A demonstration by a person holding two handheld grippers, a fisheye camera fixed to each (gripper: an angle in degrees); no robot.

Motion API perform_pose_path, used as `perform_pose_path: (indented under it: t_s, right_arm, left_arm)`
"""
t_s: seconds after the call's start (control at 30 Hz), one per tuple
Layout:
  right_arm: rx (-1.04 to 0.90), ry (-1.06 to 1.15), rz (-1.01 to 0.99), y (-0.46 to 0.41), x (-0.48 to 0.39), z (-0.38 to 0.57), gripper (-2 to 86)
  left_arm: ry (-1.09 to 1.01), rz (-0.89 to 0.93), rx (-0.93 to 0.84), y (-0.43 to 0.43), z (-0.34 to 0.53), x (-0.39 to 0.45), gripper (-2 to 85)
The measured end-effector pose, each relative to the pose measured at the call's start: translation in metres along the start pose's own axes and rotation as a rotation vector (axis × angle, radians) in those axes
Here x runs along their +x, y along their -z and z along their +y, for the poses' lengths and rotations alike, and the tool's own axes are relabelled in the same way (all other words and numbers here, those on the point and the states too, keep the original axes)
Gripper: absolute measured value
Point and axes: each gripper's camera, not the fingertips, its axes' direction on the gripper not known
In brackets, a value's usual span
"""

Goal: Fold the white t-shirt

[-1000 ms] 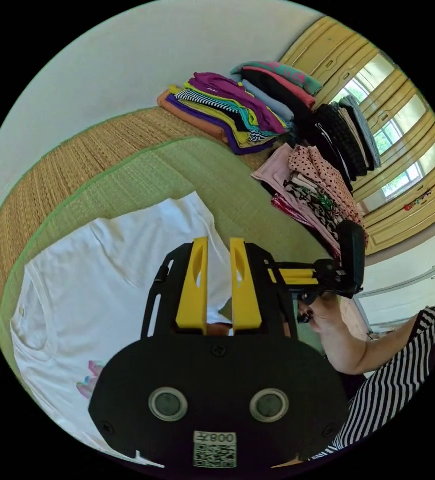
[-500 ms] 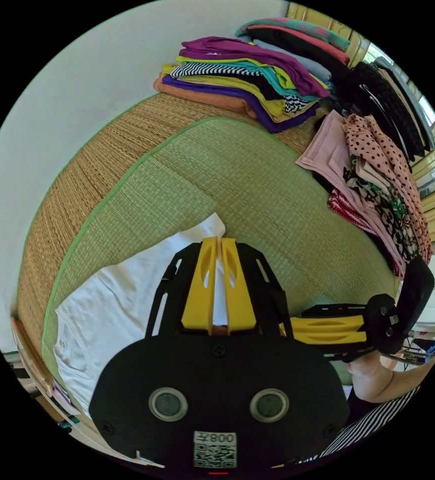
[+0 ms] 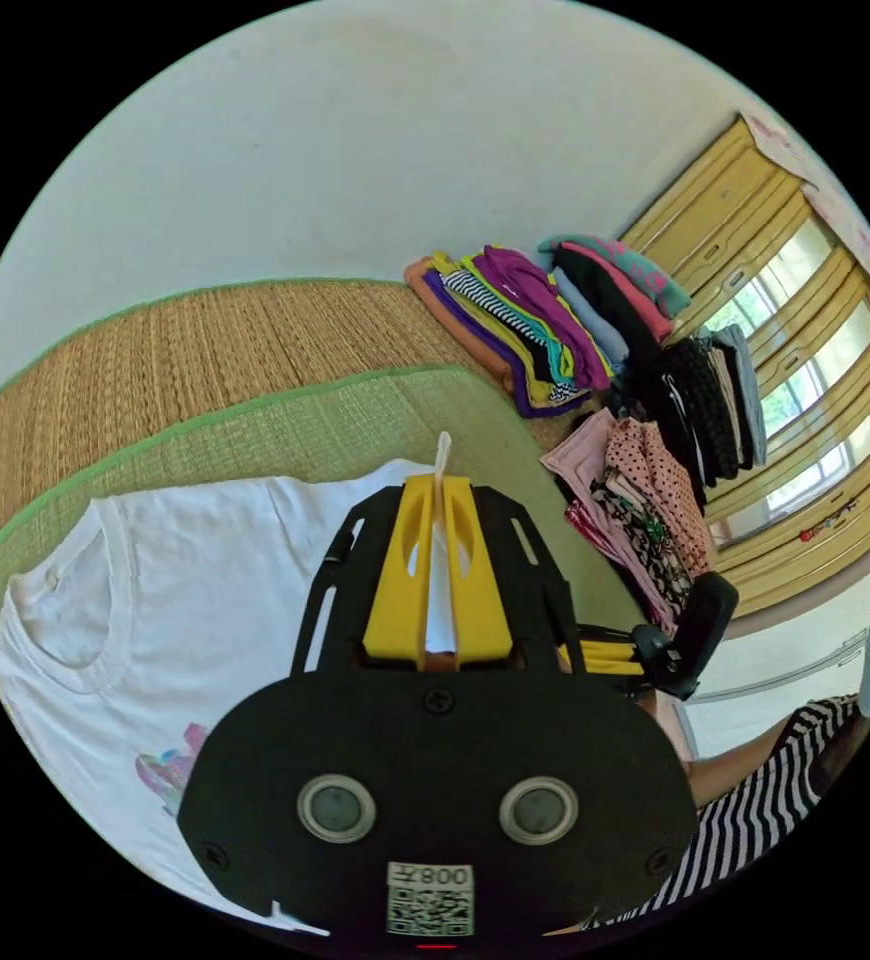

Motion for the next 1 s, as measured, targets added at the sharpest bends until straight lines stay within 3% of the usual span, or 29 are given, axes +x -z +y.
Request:
perform_pose_path:
  t_s: [0.4,0.63,1.0]
  right_arm:
    - [-0.139,0.109,-0.020,-0.045,-0.028,-0.002,1.8]
    - [-0.149,0.088,-0.011,-0.056,-0.029,-0.016,2.2]
    - [-0.331,0.178,-0.030,-0.085,-0.046,-0.037,2.9]
  left_arm:
    - [0.229,0.053,0.055,0.031,0.028,-0.119,1.5]
    - [0.277,0.076,0.090,0.044,0.020,-0.149,1.7]
    - [0.339,-0.010,0.081,0.072,0.022,-0.187,3.2]
